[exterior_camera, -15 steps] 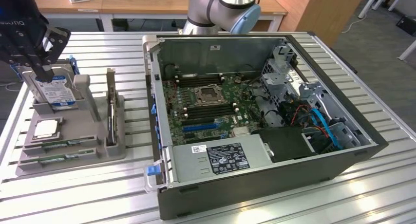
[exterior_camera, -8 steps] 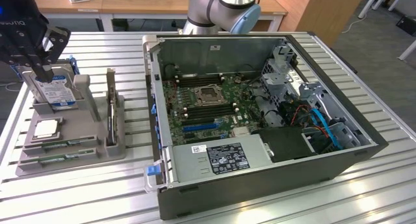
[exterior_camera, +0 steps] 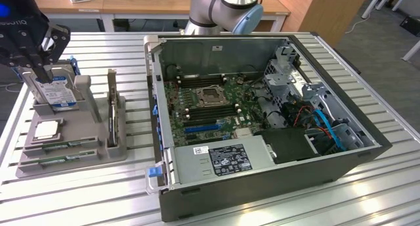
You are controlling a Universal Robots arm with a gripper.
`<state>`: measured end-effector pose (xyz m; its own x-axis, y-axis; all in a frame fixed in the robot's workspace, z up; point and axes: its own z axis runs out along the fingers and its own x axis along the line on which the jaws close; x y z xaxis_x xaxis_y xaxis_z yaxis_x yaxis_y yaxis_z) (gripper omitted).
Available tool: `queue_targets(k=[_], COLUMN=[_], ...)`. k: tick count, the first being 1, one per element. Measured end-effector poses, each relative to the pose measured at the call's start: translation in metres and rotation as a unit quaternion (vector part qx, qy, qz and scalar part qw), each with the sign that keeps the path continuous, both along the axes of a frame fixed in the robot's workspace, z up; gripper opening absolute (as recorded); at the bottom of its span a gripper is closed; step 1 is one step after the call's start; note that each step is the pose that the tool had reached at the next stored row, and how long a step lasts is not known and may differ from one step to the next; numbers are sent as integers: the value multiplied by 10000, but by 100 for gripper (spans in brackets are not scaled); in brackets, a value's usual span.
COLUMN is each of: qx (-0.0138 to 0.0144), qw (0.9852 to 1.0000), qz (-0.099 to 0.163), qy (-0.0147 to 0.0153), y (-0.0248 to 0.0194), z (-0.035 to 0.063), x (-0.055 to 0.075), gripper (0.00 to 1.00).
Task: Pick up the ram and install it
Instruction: 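Pick up the ram and move it above insertion slot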
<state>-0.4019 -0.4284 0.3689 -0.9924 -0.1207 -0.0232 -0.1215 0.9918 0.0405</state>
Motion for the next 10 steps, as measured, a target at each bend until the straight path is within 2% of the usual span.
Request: queue_targets(k=[5, 10], qx=[-4, -7], qw=[9990, 9959], qz=[449, 906], qy=[0, 0], y=[0, 0], z=[-1, -1], x=[0, 0], gripper=[11, 11])
